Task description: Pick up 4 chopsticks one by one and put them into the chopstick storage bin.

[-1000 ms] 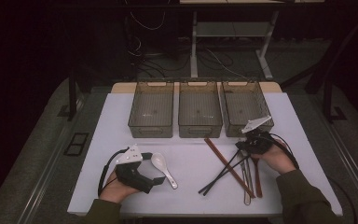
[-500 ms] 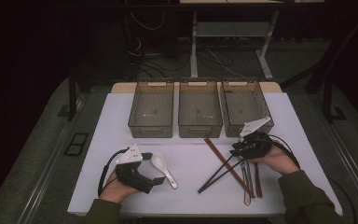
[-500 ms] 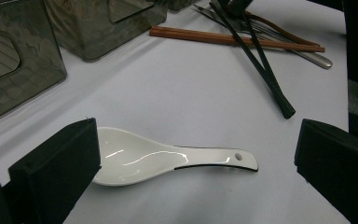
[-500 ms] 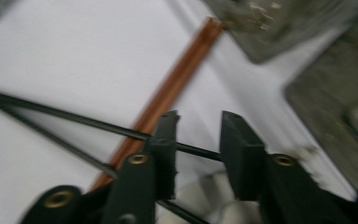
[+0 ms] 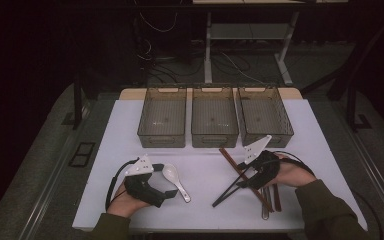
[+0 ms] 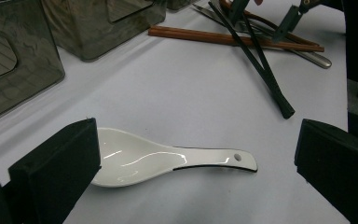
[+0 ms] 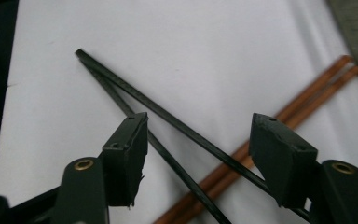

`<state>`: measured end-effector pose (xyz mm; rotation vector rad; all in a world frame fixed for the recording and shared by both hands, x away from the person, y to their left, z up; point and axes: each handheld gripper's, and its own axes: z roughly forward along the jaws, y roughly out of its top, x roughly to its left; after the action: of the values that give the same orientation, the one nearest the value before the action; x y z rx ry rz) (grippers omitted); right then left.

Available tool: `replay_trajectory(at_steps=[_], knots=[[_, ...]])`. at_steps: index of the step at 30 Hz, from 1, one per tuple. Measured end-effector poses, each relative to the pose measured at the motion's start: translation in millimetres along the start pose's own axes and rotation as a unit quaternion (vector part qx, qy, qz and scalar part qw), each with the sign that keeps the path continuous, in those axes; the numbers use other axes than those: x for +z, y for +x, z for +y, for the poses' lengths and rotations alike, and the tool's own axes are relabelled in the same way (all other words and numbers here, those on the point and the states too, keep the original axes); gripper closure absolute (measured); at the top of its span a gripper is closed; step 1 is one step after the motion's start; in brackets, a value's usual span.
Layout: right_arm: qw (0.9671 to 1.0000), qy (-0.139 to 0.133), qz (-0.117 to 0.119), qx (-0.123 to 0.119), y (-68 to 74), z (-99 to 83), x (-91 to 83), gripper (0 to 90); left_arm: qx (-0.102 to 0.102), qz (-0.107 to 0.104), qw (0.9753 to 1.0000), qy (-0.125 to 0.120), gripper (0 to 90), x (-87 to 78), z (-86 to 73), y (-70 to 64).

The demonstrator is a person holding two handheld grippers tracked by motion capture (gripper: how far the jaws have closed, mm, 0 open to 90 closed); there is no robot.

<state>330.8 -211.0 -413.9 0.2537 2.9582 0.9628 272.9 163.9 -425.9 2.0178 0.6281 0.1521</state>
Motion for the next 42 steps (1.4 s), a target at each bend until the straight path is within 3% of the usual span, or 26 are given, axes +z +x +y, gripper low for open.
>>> replay_trajectory(at_steps=[10, 19, 31, 42], knots=[[0.9987, 0.028, 0.017, -0.039, 6.3, 1.7, 16.3, 37.1, 0.0, 0.0, 1.0, 0.001, 0.0, 0.0, -0.1, 0.4], [0.9962, 0.05, 0.001, -0.072, 9.2, 1.9, 23.8, 42.8, 0.0, 0.0, 1.0, 0.0, 0.0, 0.2, -0.3, 0.3], [0.9967, 0.043, 0.012, -0.068, 6.1, 1.8, 25.2, 54.0, 0.0, -0.001, 1.0, 0.001, 0.0, 0.0, -0.1, 0.2], [0.9972, 0.038, 0.006, -0.064, 2.1, 3.3, 25.7, 61.8, 0.001, -0.002, 1.0, 0.001, 0.0, 0.5, -0.2, 0.1]])
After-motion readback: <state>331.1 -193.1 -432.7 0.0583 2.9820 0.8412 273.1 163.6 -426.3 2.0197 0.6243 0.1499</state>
